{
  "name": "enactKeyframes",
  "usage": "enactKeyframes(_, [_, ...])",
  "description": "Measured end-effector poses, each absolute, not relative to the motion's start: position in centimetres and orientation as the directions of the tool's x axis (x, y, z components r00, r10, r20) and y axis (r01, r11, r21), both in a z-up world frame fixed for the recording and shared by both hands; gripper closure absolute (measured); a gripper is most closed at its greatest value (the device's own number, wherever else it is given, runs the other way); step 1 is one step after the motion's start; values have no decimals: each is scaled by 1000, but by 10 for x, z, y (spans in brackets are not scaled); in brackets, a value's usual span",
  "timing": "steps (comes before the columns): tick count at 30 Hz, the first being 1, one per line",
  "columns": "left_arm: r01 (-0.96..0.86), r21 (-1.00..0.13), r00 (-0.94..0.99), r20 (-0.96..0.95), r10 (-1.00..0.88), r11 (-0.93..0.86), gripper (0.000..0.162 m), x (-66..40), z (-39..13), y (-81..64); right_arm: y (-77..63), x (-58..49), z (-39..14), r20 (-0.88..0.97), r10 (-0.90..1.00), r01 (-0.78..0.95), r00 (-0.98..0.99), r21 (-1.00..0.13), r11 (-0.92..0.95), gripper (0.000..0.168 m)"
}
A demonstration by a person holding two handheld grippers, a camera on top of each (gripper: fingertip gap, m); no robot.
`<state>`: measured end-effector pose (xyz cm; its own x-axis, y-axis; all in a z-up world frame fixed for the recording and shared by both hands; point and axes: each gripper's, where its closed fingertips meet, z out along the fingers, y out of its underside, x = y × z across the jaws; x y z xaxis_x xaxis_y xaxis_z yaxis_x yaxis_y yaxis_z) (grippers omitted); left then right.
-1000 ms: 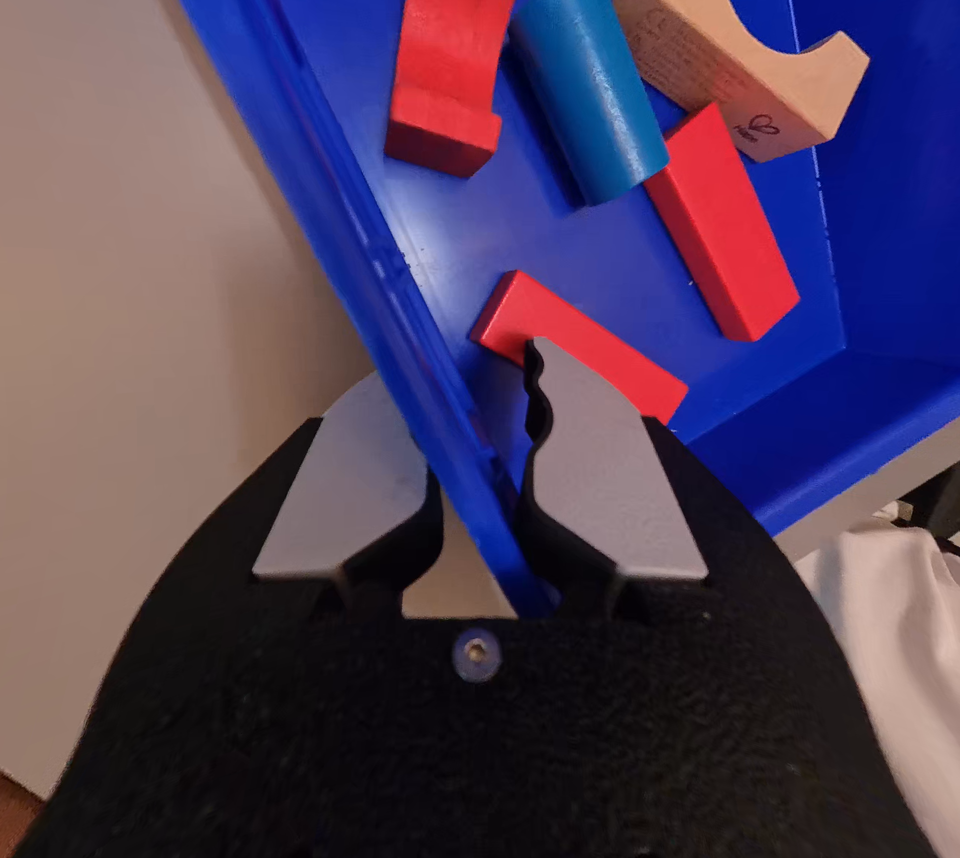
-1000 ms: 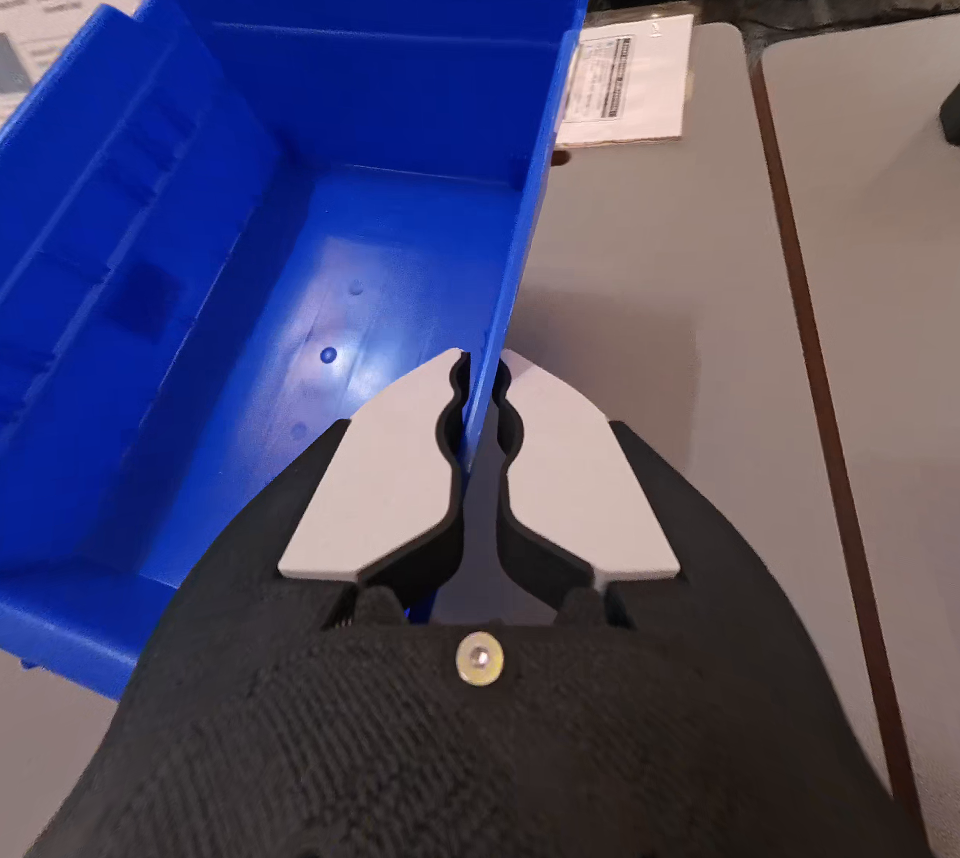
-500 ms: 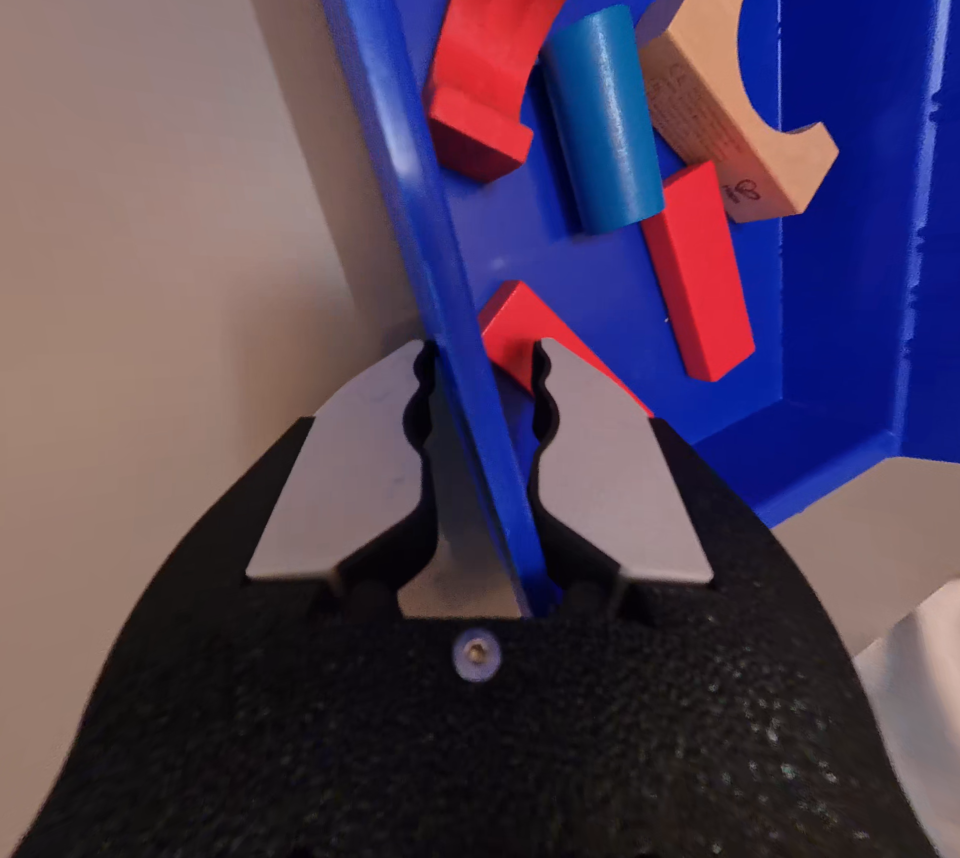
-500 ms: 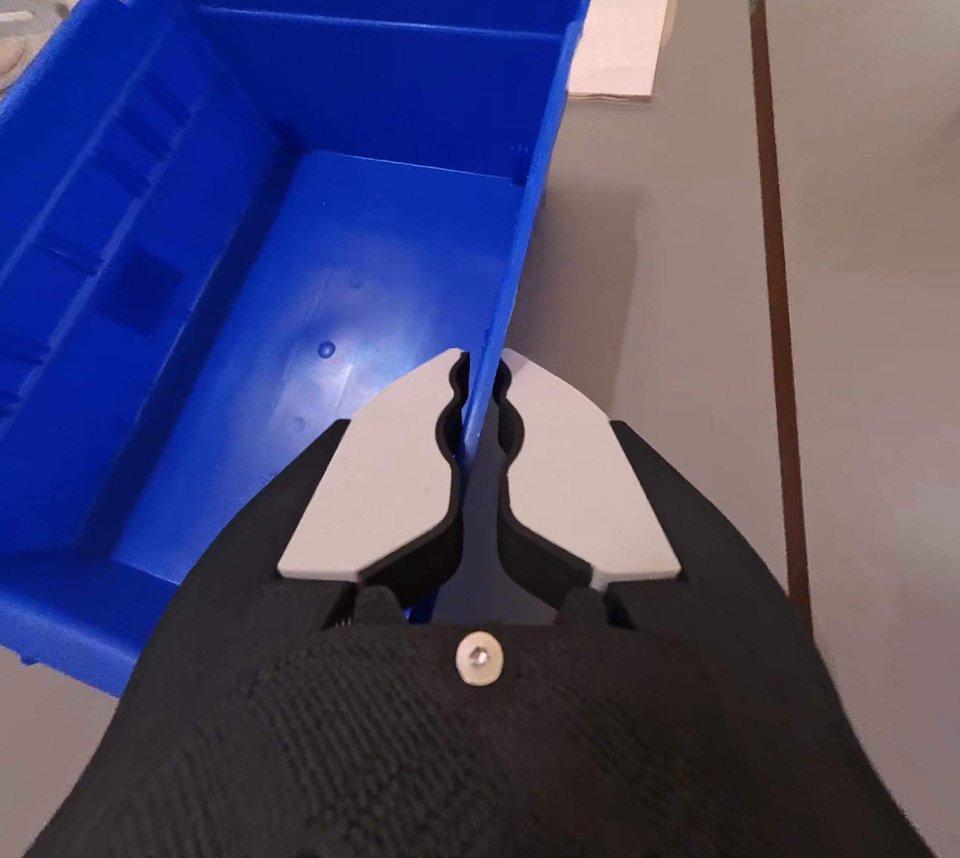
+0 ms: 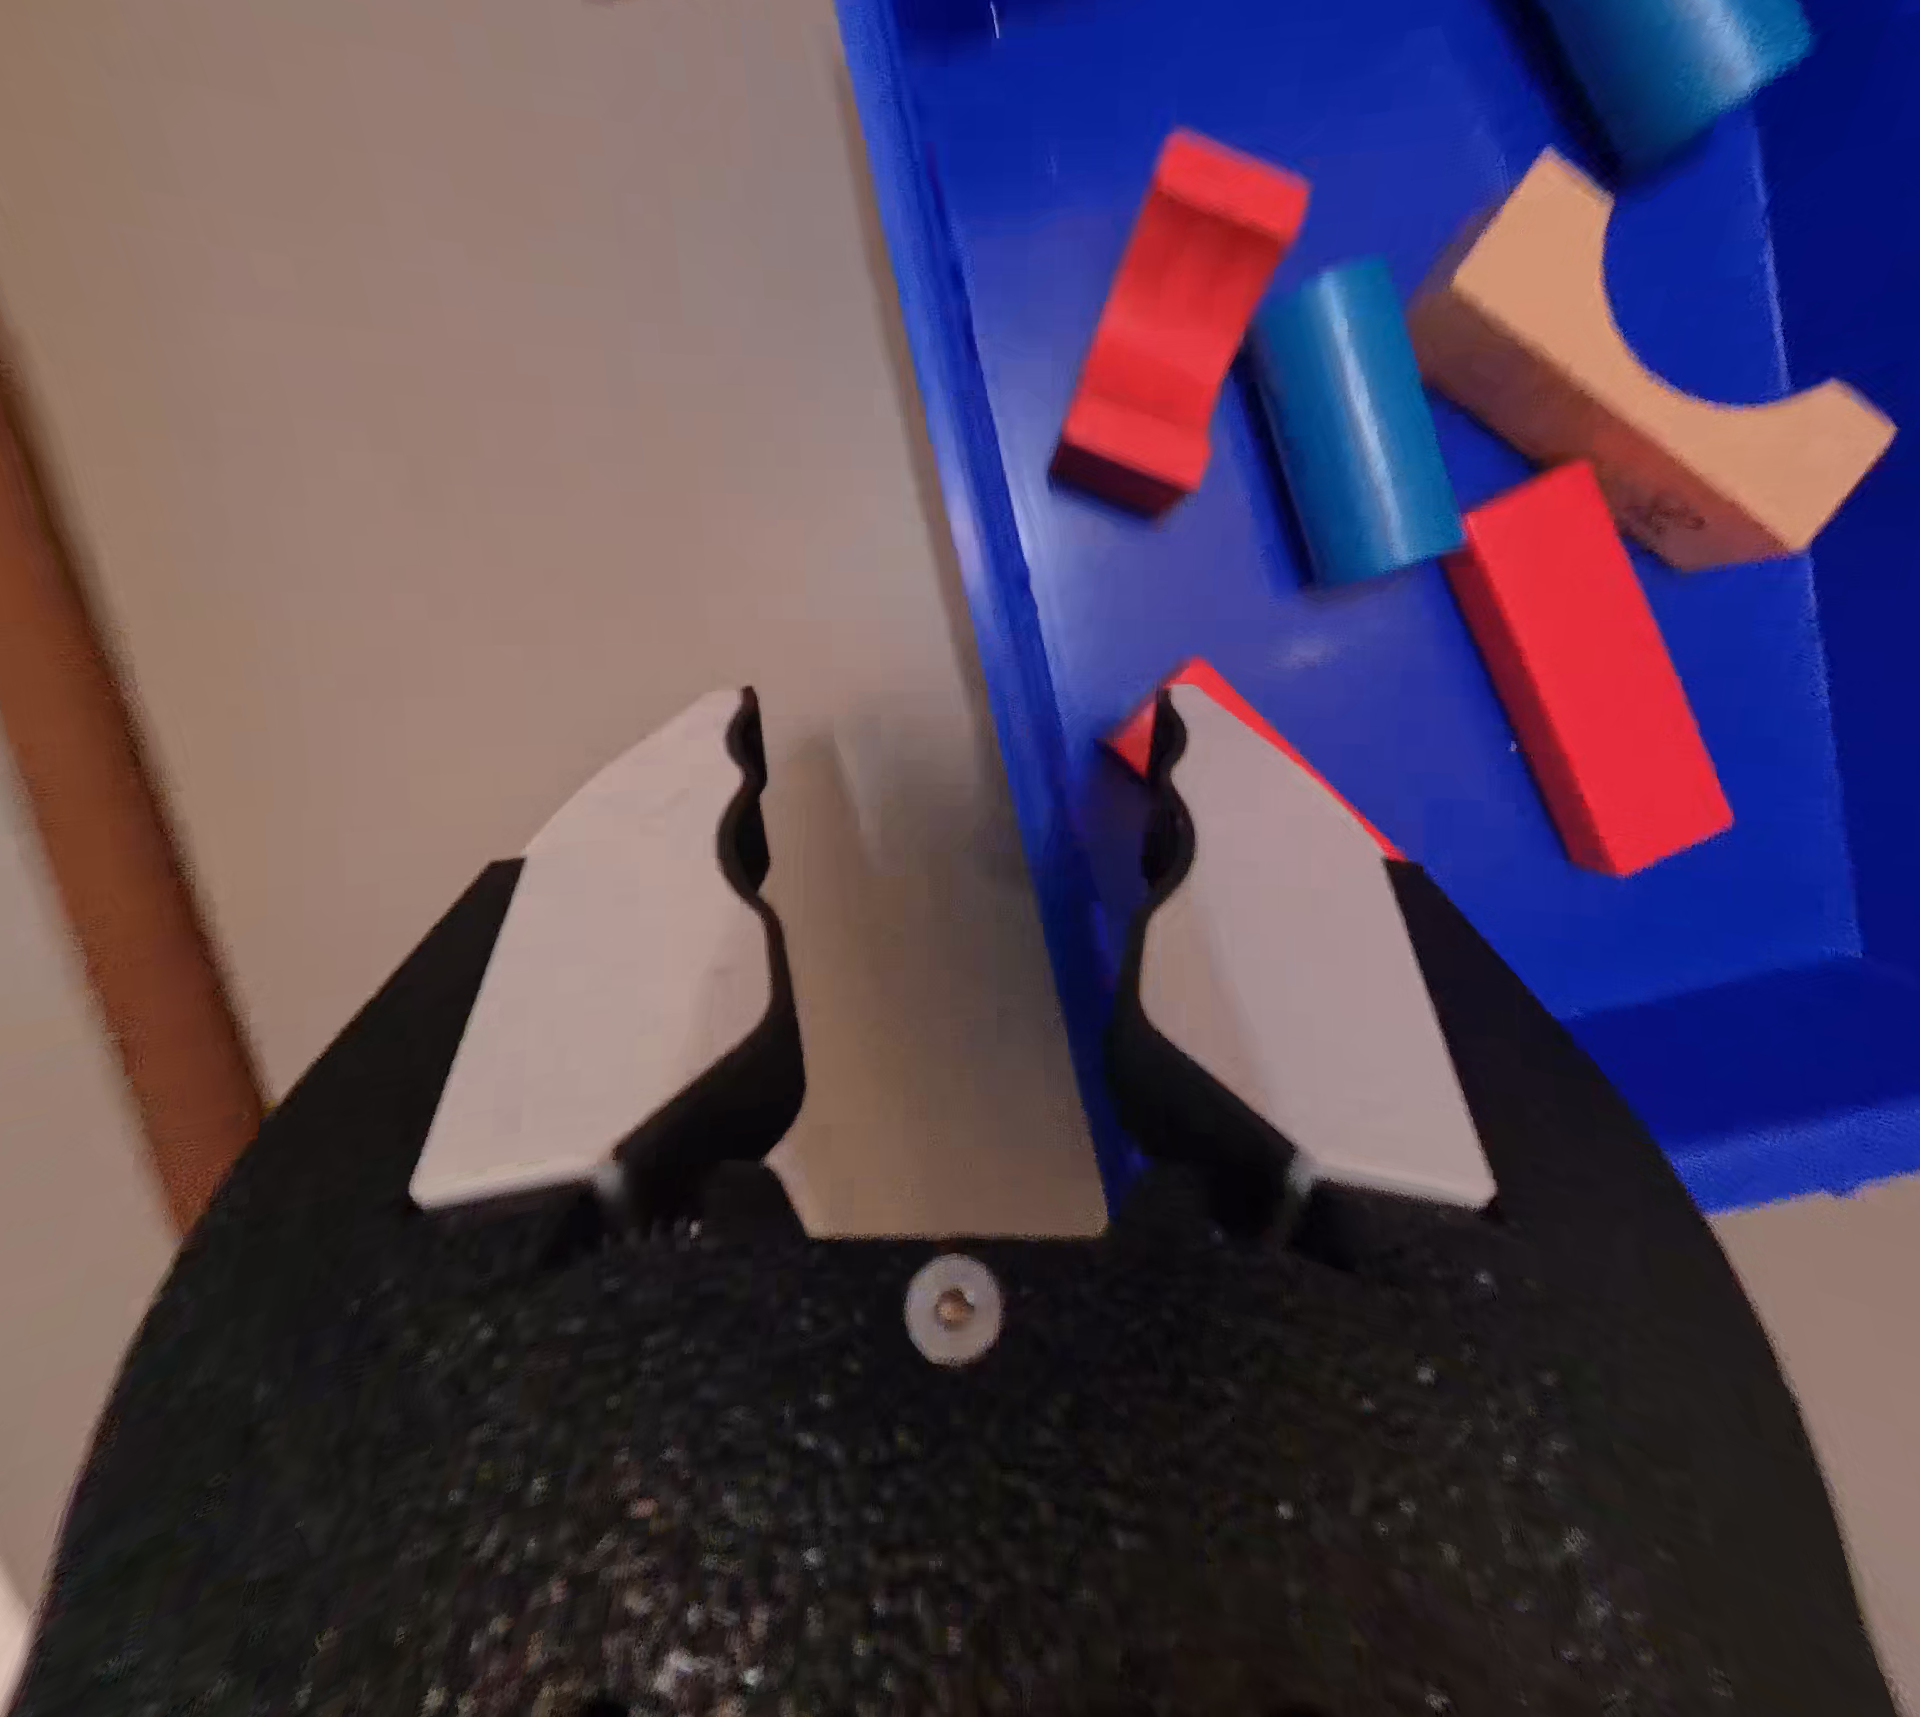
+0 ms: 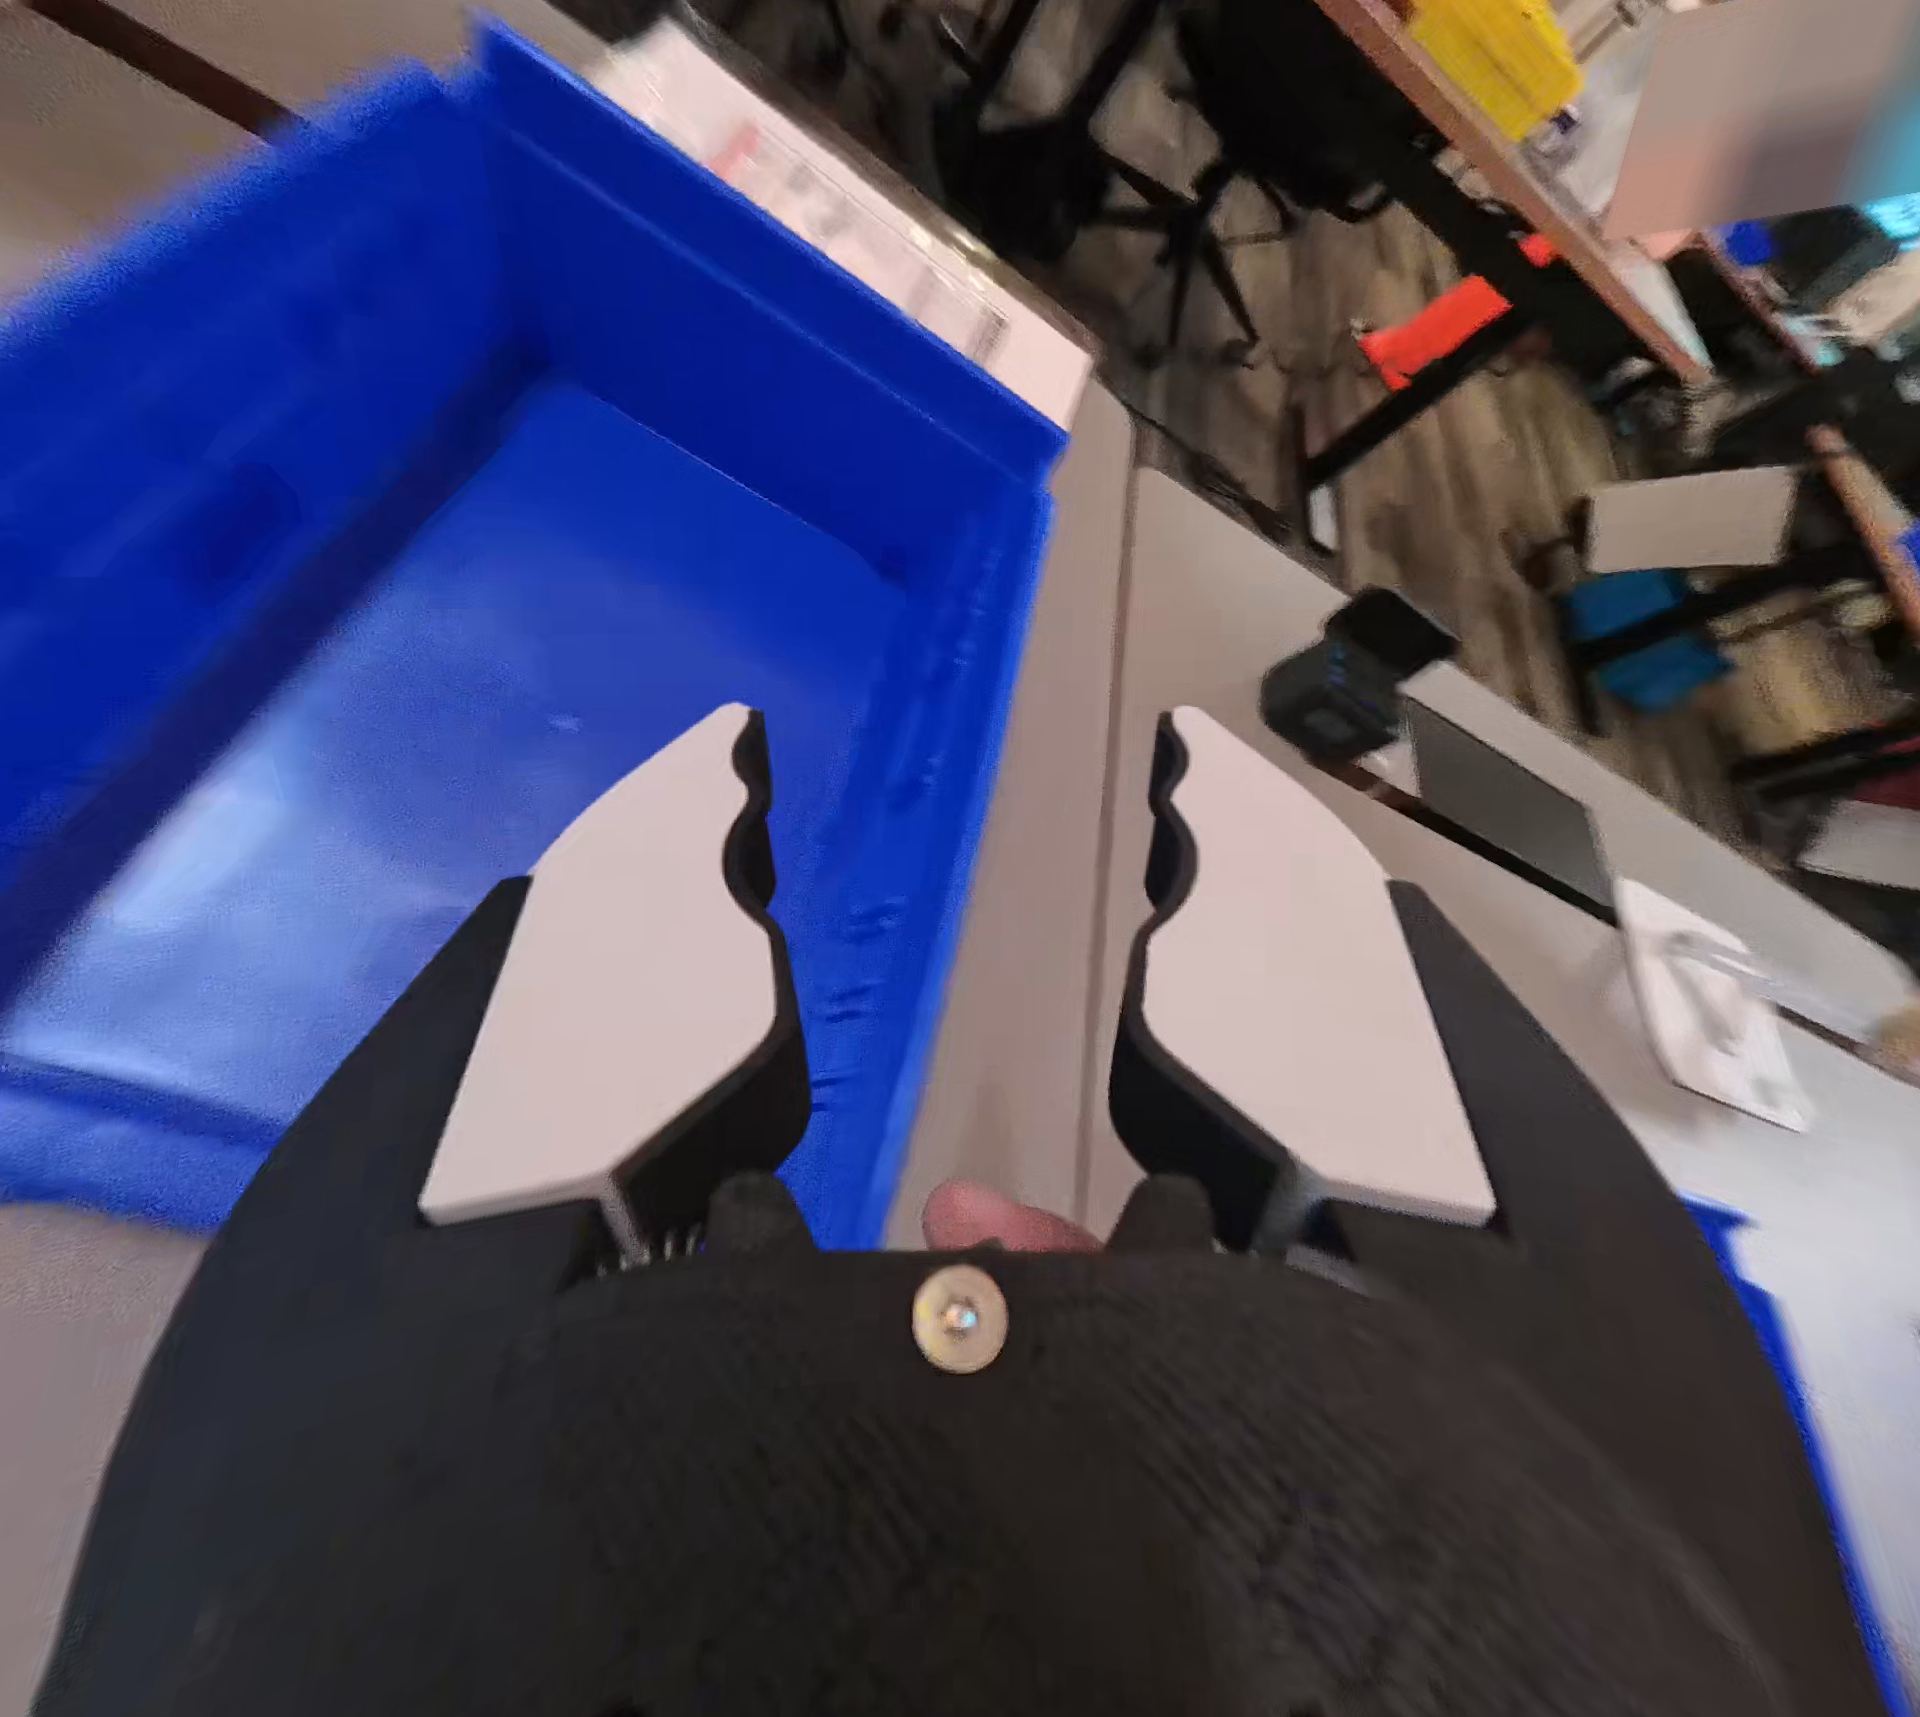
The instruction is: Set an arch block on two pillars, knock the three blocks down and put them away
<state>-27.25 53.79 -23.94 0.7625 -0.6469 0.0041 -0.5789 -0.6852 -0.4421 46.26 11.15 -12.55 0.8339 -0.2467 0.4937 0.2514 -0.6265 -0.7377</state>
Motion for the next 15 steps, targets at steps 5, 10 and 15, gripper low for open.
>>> enactKeyframes(5, [-553, -739, 741, -225, -632, -385, 88, -252, -151, 560, 126, 349, -118, 65, -52, 33, 997, -882, -470, 78])
enactKeyframes(10, [-551, -790, 645, -198, -738, -269, 86, -213, -144, 532, 120, 277, -126, -51, 61, -20, 997, -906, -423, 75])
enactKeyframes(15, [-675, -595, 629, -155, -761, -436, 89, -197, -170, 505, 112, 235, -134, -146, 100, -99, 984, -923, -373, 79])
